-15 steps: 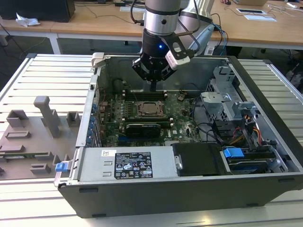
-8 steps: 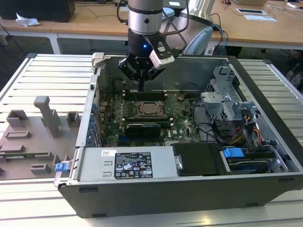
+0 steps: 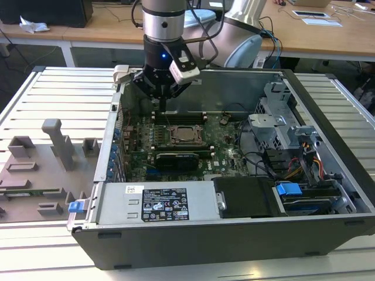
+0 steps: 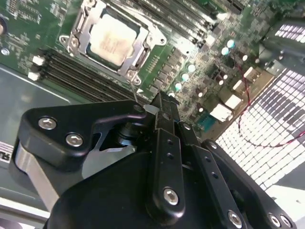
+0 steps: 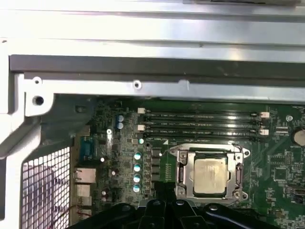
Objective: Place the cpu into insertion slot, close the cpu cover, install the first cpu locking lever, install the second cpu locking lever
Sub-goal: 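Install the first cpu locking lever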
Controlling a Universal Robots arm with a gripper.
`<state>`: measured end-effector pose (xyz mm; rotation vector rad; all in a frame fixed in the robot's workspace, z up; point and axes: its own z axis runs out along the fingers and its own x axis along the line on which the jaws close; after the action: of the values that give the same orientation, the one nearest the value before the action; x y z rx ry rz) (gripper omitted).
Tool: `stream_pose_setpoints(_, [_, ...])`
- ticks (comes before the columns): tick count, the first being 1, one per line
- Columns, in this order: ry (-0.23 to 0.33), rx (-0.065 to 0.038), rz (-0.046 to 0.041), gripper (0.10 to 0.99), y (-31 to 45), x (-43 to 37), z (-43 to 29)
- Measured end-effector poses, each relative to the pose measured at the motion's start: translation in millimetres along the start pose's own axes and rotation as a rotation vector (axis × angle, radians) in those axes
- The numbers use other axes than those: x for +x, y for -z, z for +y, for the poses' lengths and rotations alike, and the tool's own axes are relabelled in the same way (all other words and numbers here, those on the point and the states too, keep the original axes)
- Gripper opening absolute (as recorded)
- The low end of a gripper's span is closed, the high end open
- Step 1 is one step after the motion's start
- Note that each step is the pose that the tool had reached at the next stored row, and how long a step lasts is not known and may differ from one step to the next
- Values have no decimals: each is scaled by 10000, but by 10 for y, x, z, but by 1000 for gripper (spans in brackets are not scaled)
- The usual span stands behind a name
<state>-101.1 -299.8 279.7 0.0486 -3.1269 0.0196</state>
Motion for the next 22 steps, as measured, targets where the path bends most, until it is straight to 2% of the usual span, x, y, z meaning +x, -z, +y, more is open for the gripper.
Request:
stream_pose_setpoints(1, [0,-2,-2,106,-18,23,51])
stream_pose_setpoints(7, [-1,-2,-2,106,-71,125,249])
stream_pose_setpoints(9, [-1,-2,-3,106,-119,124,282])
stream_pose_setpoints(11, [1,-2,-2,106,-162,121,286])
stream_pose_setpoints(14, [-3,-1,7,106,-165,40,283])
stream_pose_setpoints(16, [-1,-3,68,106,-164,-126,278])
stream_pose_setpoints(17, [0,-4,97,106,-165,-171,277])
stream_pose_setpoints(19, [1,-11,216,106,-172,-309,273])
stream_pose_setpoints(20, [4,-31,246,106,-174,-336,271])
stream_pose_setpoints(21, [6,-113,260,106,-175,-344,268])
stream_pose_setpoints(22, [8,-237,258,106,-178,-345,260])
